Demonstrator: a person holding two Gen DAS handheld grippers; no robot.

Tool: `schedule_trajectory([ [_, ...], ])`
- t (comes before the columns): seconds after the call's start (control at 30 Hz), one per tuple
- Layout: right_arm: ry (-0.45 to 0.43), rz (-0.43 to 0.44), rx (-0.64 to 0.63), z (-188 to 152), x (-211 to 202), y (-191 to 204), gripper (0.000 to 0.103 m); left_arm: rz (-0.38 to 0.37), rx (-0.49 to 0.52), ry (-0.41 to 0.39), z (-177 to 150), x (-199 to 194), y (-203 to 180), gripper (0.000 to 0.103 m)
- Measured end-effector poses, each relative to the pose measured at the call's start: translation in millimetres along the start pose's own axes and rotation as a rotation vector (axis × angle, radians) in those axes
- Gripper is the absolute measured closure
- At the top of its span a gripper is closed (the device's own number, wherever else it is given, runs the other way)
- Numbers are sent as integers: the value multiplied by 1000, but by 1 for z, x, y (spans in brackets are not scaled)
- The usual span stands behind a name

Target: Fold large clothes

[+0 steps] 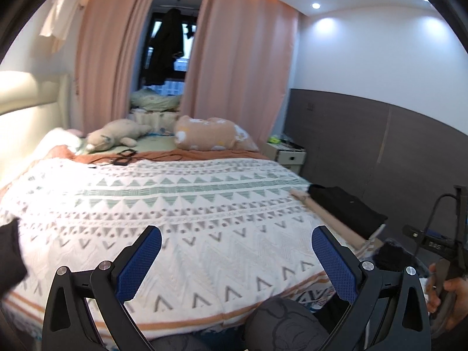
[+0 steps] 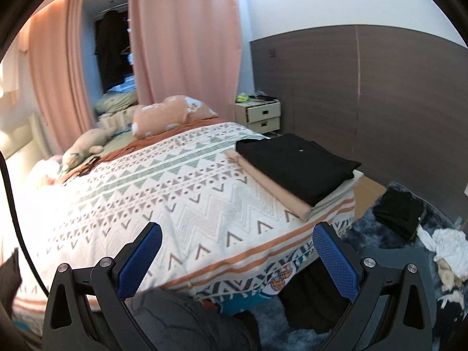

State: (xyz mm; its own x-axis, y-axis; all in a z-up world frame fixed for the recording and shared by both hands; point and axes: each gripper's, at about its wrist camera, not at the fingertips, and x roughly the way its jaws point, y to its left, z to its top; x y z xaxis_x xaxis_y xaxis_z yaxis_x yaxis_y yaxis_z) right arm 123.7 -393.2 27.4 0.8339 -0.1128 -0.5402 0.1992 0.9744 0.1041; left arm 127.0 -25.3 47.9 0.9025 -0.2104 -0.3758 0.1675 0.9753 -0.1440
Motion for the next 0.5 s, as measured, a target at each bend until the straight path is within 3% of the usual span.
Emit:
schedule_trajectory([
  [0.23,-17,47,-26,-20,-9,8,0,45,15,11,-18,-17,-4,0],
  [0.5,7,80,-30,-35,1,7,0,45,24,25,-28,-19,-9,0],
])
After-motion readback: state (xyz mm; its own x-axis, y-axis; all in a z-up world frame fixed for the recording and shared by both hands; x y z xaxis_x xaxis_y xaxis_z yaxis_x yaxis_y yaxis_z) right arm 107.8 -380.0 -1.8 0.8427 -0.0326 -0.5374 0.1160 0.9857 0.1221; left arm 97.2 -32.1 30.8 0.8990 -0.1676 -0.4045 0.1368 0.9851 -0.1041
